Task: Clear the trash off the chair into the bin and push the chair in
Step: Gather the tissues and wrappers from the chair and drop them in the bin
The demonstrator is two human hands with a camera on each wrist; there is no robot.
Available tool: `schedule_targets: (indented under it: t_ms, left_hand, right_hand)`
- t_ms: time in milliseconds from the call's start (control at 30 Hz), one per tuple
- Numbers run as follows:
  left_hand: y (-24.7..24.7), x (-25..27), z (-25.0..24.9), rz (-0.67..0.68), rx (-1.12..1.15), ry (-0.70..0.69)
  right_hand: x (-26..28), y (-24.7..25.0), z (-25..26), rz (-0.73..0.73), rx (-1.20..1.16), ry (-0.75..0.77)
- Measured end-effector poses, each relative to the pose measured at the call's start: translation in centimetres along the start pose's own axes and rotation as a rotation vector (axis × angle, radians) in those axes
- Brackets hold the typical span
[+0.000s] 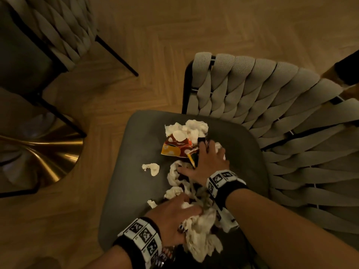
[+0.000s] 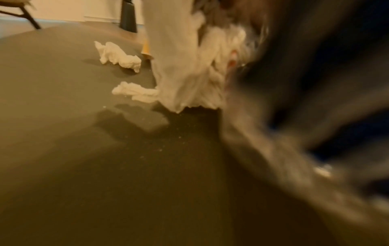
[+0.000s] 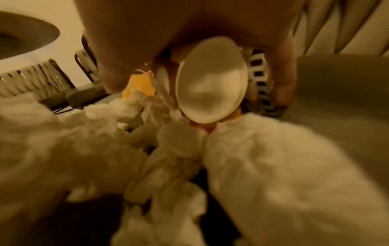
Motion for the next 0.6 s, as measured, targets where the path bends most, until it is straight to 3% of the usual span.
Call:
schedule_targets:
  t_ms: [167,433,600]
  left_hand:
    - [0.4,0.8,0.1,-0.064,0.02,-0.044]
    - [2.4,2.9,-1.2,-0.26,0.116,-0.028]
    - [4.2,4.8,-3.3,-0.414,0.181,-0.047]
  right_hand:
    - [-0.7,-1.0,0.6,-0.082,0.079,0.003]
    - [-0.3,1.5,-3.0,-0.024,0.084,0.061]
    - [1.8,4.7,-5.4,-0.05,-0.064,0.096]
Point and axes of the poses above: each hand's wrist, its own x-axis away from the middle knuckle, its own y-axis out of the back of the hand, z = x × y, the point moved 2 cm from there along -x, towards the middle knuckle, and after that the axes turned 13 degrees about -y, right-handed, at the moved point
